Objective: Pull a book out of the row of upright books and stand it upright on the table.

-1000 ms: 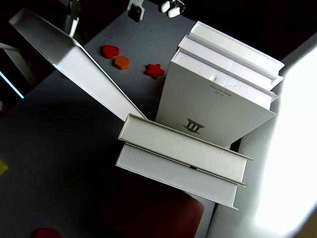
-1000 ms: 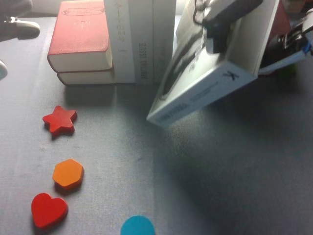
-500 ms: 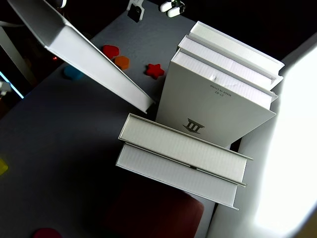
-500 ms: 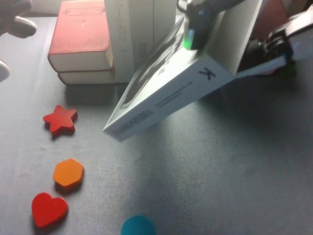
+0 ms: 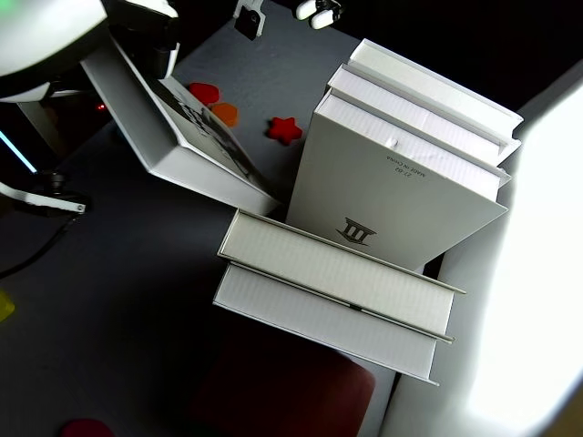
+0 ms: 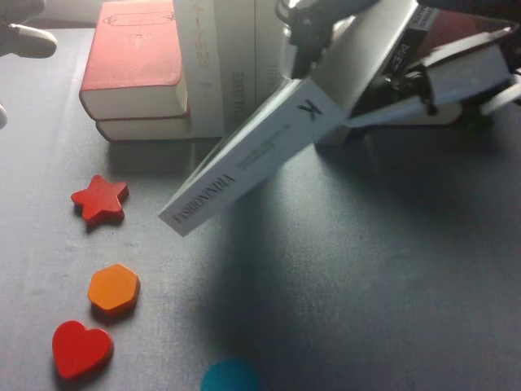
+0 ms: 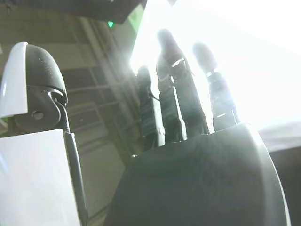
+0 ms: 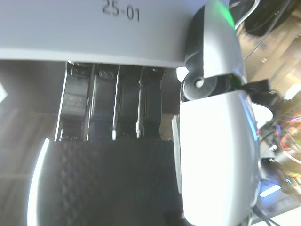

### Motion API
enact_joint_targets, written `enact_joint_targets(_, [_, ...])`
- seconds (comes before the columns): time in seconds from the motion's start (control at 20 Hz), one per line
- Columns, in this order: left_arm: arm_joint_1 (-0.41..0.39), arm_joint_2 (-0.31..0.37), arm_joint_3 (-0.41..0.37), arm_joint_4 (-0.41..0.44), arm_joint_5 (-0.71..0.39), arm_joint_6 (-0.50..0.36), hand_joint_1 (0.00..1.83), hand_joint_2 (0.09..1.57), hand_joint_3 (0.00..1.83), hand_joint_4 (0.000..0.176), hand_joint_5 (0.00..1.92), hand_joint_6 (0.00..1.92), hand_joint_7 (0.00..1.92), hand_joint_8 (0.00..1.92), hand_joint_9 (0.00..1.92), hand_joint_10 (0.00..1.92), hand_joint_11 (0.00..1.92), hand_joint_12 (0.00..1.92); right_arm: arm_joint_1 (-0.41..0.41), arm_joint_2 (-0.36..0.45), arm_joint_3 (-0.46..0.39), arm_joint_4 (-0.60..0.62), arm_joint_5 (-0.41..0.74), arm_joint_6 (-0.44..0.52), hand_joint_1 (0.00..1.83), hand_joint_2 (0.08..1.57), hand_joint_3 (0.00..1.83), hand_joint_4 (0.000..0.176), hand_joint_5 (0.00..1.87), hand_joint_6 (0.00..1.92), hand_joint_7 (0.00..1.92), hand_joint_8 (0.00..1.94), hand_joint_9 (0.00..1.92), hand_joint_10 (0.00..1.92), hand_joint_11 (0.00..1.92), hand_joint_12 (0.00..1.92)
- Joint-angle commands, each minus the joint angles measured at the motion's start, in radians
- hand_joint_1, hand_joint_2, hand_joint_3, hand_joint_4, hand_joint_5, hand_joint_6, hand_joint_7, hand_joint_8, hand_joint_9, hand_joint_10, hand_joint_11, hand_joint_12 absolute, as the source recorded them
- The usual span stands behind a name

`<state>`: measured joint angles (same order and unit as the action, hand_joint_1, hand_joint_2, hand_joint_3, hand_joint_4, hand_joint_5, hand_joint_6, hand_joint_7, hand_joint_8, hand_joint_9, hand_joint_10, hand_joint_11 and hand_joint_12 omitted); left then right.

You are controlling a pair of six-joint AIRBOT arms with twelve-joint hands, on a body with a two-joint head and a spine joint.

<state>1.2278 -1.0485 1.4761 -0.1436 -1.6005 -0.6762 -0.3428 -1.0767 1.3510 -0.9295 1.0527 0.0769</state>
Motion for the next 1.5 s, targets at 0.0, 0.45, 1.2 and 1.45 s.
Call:
enact_joint_targets(0.0, [-0.005, -0.011, 0.010, -0.048, -0.122, -0.011, 1.07, 0.90, 0.00, 0.021, 0.53, 0.01, 0.54, 0.01, 0.57, 0.56, 0.10, 1.28, -0.001, -0.017, 0.013, 0.113, 0.100, 0.002, 1.38, 1.12, 0.00, 0.000, 0.87, 0.91, 0.93, 1.08, 1.00, 1.18, 0.71, 1.43])
enact_joint_targets(0.45, [-0.002, -0.020, 0.012, -0.054, -0.126, -0.011, 1.07, 0.91, 0.00, 0.010, 0.52, 0.00, 0.49, 0.00, 0.57, 0.53, 0.11, 1.24, -0.061, -0.046, 0.028, 0.161, 0.109, 0.002, 1.18, 1.23, 0.00, 0.000, 0.88, 1.25, 0.67, 1.35, 0.84, 0.73, 0.57, 1.49])
enact_joint_targets(1.2, [0.003, -0.018, 0.009, -0.056, -0.125, -0.011, 1.06, 0.89, 0.00, 0.017, 0.52, 0.01, 0.45, 0.00, 0.68, 0.29, 0.12, 1.19, -0.069, -0.014, 0.006, 0.186, 0.101, -0.042, 0.16, 1.36, 0.00, 0.125, 0.02, 0.00, 0.02, 0.00, 0.01, 0.00, 0.00, 0.03])
enact_joint_targets(1.45, [0.004, -0.017, 0.008, -0.058, -0.125, -0.011, 1.07, 0.91, 0.00, 0.053, 0.49, 0.00, 0.43, 0.01, 0.65, 0.26, 0.05, 1.27, -0.070, 0.008, -0.005, 0.197, 0.097, -0.053, 0.56, 0.96, 0.01, 0.107, 0.00, 0.00, 0.00, 0.00, 0.00, 0.00, 0.01, 0.00])
